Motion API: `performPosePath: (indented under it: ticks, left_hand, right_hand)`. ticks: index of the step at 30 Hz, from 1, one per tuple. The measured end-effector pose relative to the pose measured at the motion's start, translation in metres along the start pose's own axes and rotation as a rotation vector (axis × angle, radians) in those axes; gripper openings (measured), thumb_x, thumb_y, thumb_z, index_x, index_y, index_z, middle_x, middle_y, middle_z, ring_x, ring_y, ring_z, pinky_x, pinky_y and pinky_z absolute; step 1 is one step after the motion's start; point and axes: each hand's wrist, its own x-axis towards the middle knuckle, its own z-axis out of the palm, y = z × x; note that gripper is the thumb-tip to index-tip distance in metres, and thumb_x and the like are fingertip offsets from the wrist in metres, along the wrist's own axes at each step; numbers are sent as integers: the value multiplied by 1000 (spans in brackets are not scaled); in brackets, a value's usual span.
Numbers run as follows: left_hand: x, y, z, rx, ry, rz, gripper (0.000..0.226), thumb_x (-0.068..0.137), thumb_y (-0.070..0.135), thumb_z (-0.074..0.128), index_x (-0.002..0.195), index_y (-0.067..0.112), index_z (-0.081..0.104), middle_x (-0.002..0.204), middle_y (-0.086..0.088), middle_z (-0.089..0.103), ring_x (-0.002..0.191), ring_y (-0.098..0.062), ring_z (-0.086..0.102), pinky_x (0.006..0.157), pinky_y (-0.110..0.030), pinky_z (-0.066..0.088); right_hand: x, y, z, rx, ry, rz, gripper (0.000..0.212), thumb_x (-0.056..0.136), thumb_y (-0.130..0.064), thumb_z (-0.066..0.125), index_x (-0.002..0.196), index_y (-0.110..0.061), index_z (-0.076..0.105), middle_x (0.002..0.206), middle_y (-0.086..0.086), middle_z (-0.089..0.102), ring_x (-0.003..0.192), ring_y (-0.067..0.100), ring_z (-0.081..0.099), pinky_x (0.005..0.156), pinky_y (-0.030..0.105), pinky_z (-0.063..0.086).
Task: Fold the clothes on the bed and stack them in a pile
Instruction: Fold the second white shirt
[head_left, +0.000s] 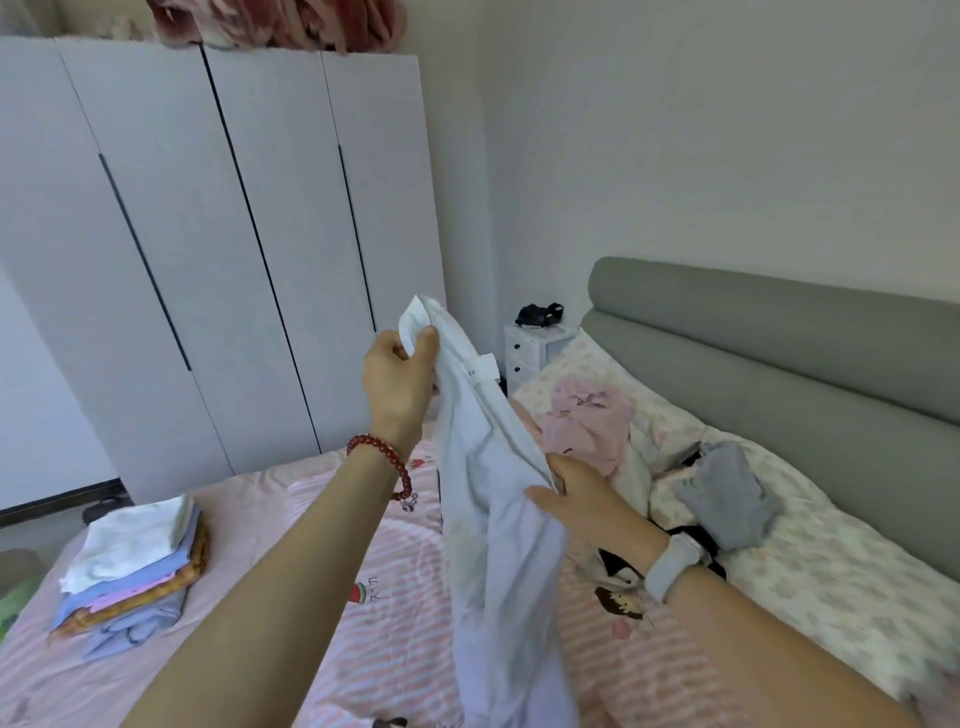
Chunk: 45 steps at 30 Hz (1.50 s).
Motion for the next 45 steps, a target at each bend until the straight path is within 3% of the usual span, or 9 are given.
performPosePath:
  ticks: [5, 10, 13, 24, 29, 33, 38, 42, 45]
  left_hand:
    - [5, 32, -33, 88, 4, 253, 21, 92, 29, 52, 74, 23, 44, 73, 8, 45, 63, -3, 44, 61, -23, 39]
    - [-12, 72, -58, 175, 88, 450, 18, 92, 29, 55, 80, 28, 41, 79, 12, 44, 60, 13, 45, 56, -5, 39]
    - [-30, 95, -62, 158, 209, 547, 22, 90, 24, 57, 82, 32, 39, 79, 16, 47, 63, 15, 48, 58, -2, 38]
    - [-41, 71, -78, 395, 459, 615, 18, 92, 28, 55, 84, 21, 40, 60, 14, 44, 56, 6, 50, 50, -6, 32]
    - [8, 9, -91, 523, 379, 492, 21, 91, 34, 53, 84, 21, 38, 57, 12, 48, 54, -3, 48, 48, -14, 31]
    - [58, -79, -101, 646, 241, 262, 25, 93, 35, 51, 87, 14, 38, 62, 3, 52, 63, -23, 52, 53, -32, 33]
    - [111, -213, -110, 895, 90, -22, 26, 94, 44, 44, 94, 17, 43, 81, -6, 59, 86, -32, 58, 64, -33, 34]
    - [98, -323, -111, 1006, -38, -179, 42, 94, 37, 48, 129, 15, 46, 126, -9, 51, 115, -30, 49, 90, -40, 38]
    - [51, -391, -115, 1001, -111, -294, 45, 94, 33, 49, 134, 14, 43, 133, -10, 47, 120, -30, 46, 96, -42, 36]
  right_hand:
    - [25, -27, -68, -95, 316, -231, 17, 92, 0, 49, 102, -3, 62, 90, -7, 57, 87, 12, 51, 67, 7, 33]
    - [29, -82, -122, 127, 584, -477, 23, 87, 2, 55, 105, -13, 58, 90, -5, 60, 82, 1, 56, 75, 8, 40]
    - [23, -107, -135, 161, 797, -649, 4, 89, -9, 55, 91, -12, 54, 75, -11, 52, 69, -13, 48, 66, 3, 35]
    - [34, -104, -115, -21, 994, -762, 22, 92, -10, 48, 91, 7, 62, 82, 18, 63, 75, 14, 49, 66, 17, 30]
    - [92, -71, -80, -118, 856, -644, 14, 89, -11, 55, 90, 0, 65, 84, 13, 62, 74, 20, 55, 63, 20, 32]
    - [156, -17, -22, -208, 573, -350, 14, 91, -16, 57, 92, -6, 66, 94, 12, 56, 79, 25, 54, 67, 31, 39]
    - [237, 65, 69, -244, 233, 11, 18, 94, -13, 49, 90, 0, 61, 85, 15, 59, 88, 32, 54, 71, 37, 41]
    - [254, 134, 153, -258, -75, 269, 52, 96, -15, 46, 145, -9, 28, 139, 14, 44, 127, 30, 42, 102, 36, 36]
    - [221, 181, 209, -237, -228, 271, 54, 97, -14, 43, 147, -9, 22, 151, 9, 28, 136, 26, 31, 106, 32, 29]
